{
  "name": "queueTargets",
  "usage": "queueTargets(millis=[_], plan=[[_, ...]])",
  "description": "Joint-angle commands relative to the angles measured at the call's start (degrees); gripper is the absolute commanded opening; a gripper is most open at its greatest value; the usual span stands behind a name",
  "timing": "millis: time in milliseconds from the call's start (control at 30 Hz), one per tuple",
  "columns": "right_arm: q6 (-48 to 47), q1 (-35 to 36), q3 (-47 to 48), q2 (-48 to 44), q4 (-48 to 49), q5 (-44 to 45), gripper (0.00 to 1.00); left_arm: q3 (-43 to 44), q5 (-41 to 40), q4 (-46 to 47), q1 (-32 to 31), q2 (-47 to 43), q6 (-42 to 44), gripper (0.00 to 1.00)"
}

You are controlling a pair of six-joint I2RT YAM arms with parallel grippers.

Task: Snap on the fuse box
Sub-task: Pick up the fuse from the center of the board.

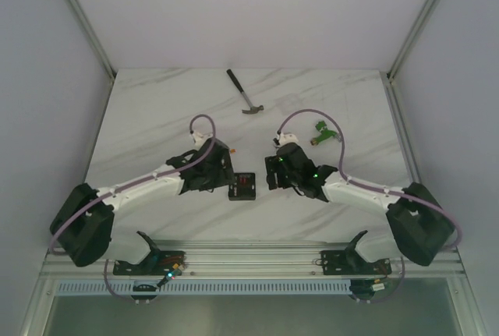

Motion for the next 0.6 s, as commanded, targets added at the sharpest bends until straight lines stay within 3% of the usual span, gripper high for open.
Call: queueTargets(millis=[0, 233, 567], plan=[[1.70, 2.25, 5.12, 4.88, -5.00, 0.60, 0.70, -5.92, 9.19, 7.12, 4.04, -5.27, 0.86, 0.80], [1.80, 3.58, 10.04, 10.76, -4.74, 3.34, 0.58, -11.18, 16.69, 12.27, 6.53, -5.84, 2.08, 0.87], [1.73, 3.58, 13.30, 18.50, -4.47, 2.79, 0.52, -13.24, 22.95, 16.05, 6.34, -2.45, 1.83, 0.90]])
